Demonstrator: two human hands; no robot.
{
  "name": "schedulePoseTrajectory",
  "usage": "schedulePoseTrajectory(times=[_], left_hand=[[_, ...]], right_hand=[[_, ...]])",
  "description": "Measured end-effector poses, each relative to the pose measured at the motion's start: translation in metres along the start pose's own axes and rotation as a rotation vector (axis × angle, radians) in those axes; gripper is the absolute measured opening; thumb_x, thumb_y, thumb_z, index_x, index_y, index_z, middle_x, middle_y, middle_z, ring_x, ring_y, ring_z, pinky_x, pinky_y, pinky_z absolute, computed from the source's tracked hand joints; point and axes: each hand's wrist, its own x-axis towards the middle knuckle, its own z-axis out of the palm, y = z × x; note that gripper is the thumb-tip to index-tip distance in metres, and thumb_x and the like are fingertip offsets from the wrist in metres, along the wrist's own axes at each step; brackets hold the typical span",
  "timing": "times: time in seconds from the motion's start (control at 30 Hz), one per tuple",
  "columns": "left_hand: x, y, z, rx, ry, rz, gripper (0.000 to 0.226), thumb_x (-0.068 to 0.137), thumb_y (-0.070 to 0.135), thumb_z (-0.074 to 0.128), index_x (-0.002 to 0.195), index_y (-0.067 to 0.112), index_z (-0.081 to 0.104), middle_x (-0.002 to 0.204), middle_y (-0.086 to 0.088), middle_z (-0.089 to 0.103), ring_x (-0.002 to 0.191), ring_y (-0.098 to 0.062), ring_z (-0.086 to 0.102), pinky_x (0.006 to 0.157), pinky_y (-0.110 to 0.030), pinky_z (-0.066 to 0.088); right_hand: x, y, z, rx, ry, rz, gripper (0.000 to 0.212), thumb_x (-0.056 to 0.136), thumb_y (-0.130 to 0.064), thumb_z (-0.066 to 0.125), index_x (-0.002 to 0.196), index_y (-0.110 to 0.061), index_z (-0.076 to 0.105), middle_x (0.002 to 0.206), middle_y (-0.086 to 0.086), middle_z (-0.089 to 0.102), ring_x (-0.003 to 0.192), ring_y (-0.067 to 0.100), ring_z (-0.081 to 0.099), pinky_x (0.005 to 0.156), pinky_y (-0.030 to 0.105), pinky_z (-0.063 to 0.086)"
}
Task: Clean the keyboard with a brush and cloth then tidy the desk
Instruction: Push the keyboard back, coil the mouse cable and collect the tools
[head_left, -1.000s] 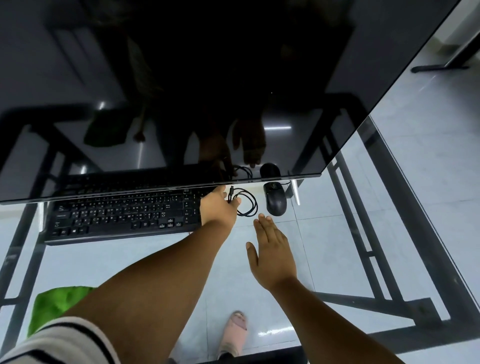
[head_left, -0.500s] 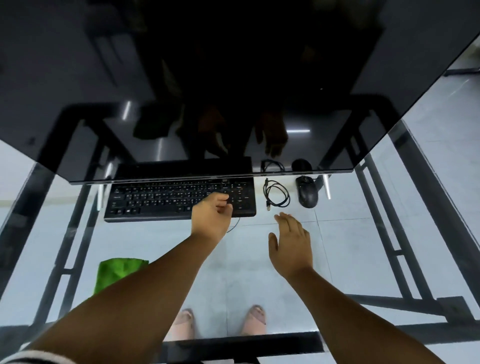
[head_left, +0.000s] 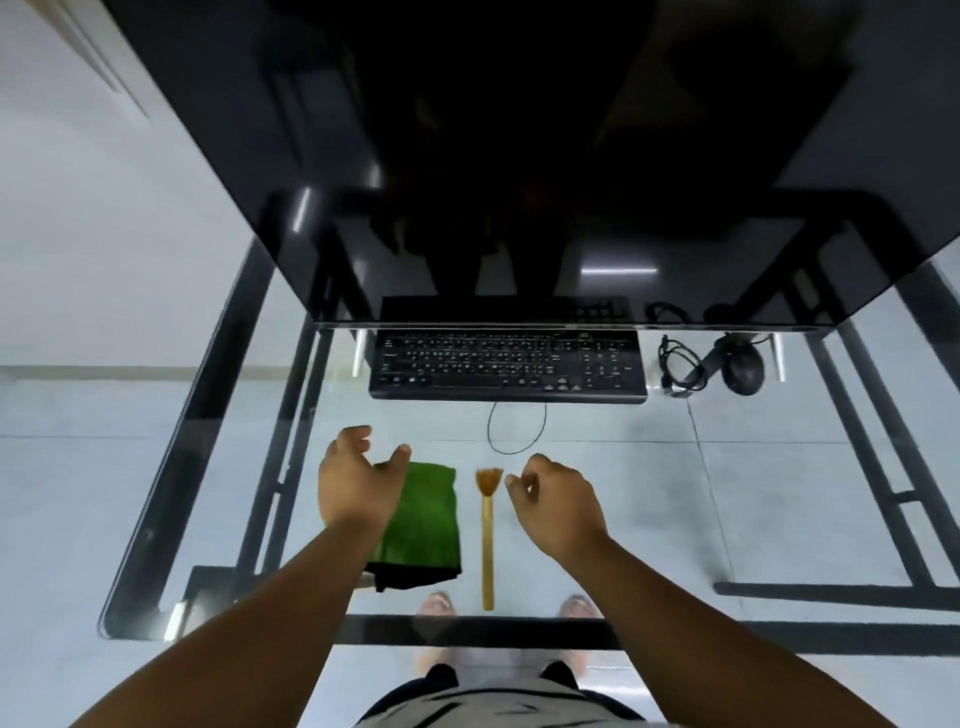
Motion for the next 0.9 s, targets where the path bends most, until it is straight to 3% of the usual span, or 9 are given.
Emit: schedulePoseTrajectory(times=[0.1, 0.2, 0.4, 0.53, 0.73, 0.9], left_hand=[[0.002, -0.03, -0.017, 0.025, -0.062, -0.091, 0.075, 0.074, 0.052, 0.075, 0.13, 0.012, 0.046, 0.126, -0.008, 0.055, 0.113, -0.028, 0.056, 0.091, -0.041, 0.048], [0.0, -0.042, -0.019, 0.059, -0.198, -0.137, 0.077, 0.07, 0.057, 0.076, 0.126, 0.012, 0.048, 0.116, -0.008, 0.061, 0.107, -0.026, 0.059, 0.085, -0.035, 0.047], [-0.008, -0.037, -0.011, 0.112, -0.361, -0.149, 0.051, 0.073, 0.045, 0.078, 0.106, 0.015, 0.053, 0.096, 0.0, 0.058, 0.099, -0.025, 0.061, 0.074, -0.031, 0.048], [-0.007, -0.037, -0.008, 0.14, -0.422, -0.132, 0.04, 0.075, 0.041, 0.076, 0.098, 0.014, 0.057, 0.093, -0.001, 0.061, 0.091, -0.024, 0.059, 0.069, -0.029, 0.045], [-0.013, -0.024, -0.005, -0.079, -0.44, -0.109, 0.024, 0.086, 0.025, 0.065, 0.101, 0.012, 0.05, 0.096, -0.003, 0.059, 0.095, -0.025, 0.058, 0.073, -0.034, 0.046], [-0.015, -0.001, -0.014, -0.324, -0.429, -0.097, 0.026, 0.089, 0.025, 0.065, 0.108, 0.017, 0.048, 0.106, -0.004, 0.06, 0.097, -0.023, 0.059, 0.084, -0.042, 0.051]], right_hand=[[-0.009, -0.018, 0.014, -0.015, -0.069, 0.086, 0.037, 0.085, -0.06, 0.054, 0.075, -0.025, 0.051, 0.07, -0.01, 0.059, 0.069, 0.011, 0.057, 0.057, 0.026, 0.043], [-0.015, -0.029, 0.021, -0.038, -0.075, 0.14, 0.042, 0.079, -0.066, 0.057, 0.07, -0.025, 0.052, 0.068, -0.011, 0.06, 0.069, 0.009, 0.058, 0.057, 0.025, 0.043], [-0.02, -0.041, 0.027, -0.05, -0.111, 0.209, 0.028, 0.078, -0.051, 0.064, 0.073, -0.024, 0.056, 0.073, -0.01, 0.063, 0.073, 0.011, 0.06, 0.065, 0.029, 0.052], [-0.024, -0.042, 0.027, 0.027, -0.071, 0.243, 0.02, 0.078, -0.039, 0.062, 0.073, -0.02, 0.058, 0.07, -0.006, 0.064, 0.069, 0.013, 0.061, 0.064, 0.031, 0.054], [-0.02, -0.037, 0.021, 0.167, 0.054, 0.227, 0.023, 0.091, -0.039, 0.055, 0.087, -0.017, 0.05, 0.07, -0.003, 0.062, 0.066, 0.018, 0.062, 0.061, 0.032, 0.052], [-0.006, -0.043, -0.007, 0.316, 0.117, 0.105, 0.017, 0.094, -0.028, 0.055, 0.095, -0.015, 0.044, 0.061, -0.001, 0.058, 0.053, 0.016, 0.055, 0.054, 0.029, 0.044]])
